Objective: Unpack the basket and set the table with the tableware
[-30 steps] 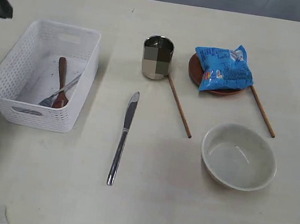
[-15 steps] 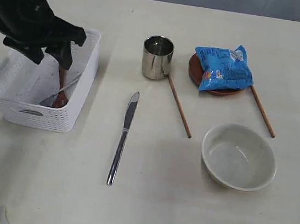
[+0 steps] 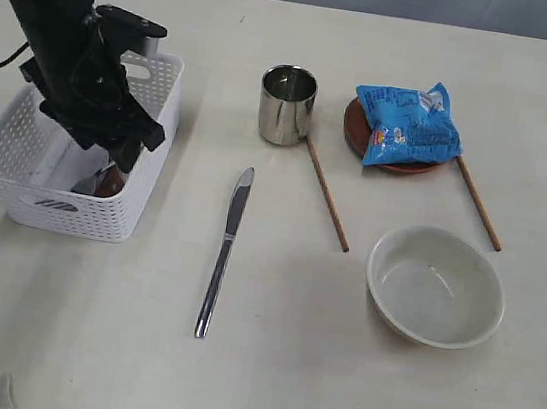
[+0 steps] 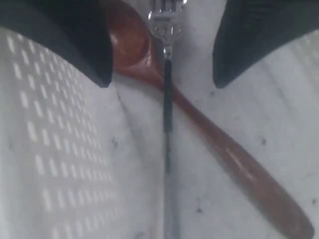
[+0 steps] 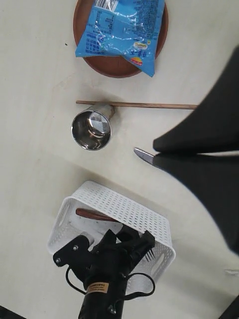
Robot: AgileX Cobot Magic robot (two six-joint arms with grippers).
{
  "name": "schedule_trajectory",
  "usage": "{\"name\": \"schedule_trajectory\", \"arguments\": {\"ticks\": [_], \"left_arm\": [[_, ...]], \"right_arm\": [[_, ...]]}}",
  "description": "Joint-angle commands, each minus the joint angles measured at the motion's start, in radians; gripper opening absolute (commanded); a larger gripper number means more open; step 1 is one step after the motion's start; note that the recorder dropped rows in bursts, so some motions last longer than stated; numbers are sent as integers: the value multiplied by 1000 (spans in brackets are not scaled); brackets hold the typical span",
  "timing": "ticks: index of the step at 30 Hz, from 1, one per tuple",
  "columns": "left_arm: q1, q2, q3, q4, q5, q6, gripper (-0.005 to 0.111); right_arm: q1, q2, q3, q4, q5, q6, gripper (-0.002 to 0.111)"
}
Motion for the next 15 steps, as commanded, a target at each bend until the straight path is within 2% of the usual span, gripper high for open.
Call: {"name": "schedule_trajectory", "arguments": {"ticks": [1, 5, 13, 15], "left_arm": [[-8, 16, -7, -28, -46, 60, 44], [-8, 42, -7, -19, -35, 60, 34], [-8, 62, -7, -17, -33, 63, 34], [-8, 71, -7, -9, -31, 63, 31]], "right_arm": [[-7, -5, 0, 3, 2, -12, 0], [-7, -5, 0, 3, 2, -12, 0], [-7, -5, 0, 3, 2, -12, 0], [-7, -5, 0, 3, 2, -12, 0]]}}
